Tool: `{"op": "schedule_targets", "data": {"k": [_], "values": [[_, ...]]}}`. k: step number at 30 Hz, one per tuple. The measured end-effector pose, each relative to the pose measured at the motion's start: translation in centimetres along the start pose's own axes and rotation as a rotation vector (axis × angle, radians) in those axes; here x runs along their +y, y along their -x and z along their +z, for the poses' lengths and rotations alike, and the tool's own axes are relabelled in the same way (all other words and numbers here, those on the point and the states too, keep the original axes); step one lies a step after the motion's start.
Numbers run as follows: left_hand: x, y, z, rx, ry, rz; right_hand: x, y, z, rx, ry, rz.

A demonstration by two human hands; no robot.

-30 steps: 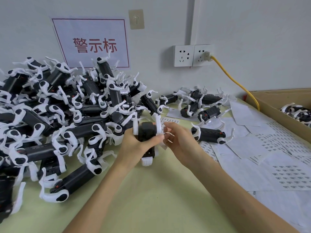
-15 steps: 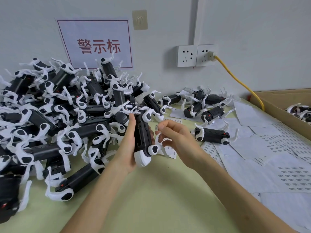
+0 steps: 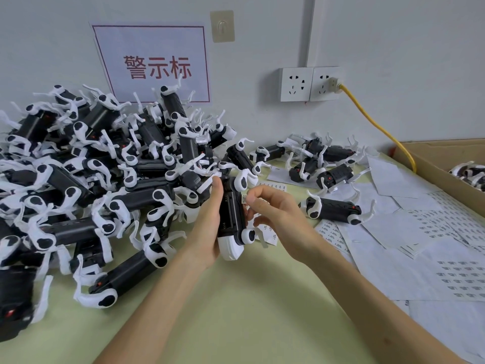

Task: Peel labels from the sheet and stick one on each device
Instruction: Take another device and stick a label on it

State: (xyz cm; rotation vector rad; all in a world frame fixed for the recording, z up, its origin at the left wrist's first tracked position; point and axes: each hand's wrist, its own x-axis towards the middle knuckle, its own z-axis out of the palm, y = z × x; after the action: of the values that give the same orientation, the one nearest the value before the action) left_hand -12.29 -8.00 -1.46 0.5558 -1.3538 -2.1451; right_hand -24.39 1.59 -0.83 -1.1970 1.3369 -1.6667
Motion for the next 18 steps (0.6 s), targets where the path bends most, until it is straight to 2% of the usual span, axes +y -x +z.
{"op": "schedule_targets", "data": {"k": [18], "values": [[0.07, 0.28, 0.30, 0.044, -0.121, 0.048, 0.15, 0.02, 0.03, 0.022, 0.059, 0.004]]}}
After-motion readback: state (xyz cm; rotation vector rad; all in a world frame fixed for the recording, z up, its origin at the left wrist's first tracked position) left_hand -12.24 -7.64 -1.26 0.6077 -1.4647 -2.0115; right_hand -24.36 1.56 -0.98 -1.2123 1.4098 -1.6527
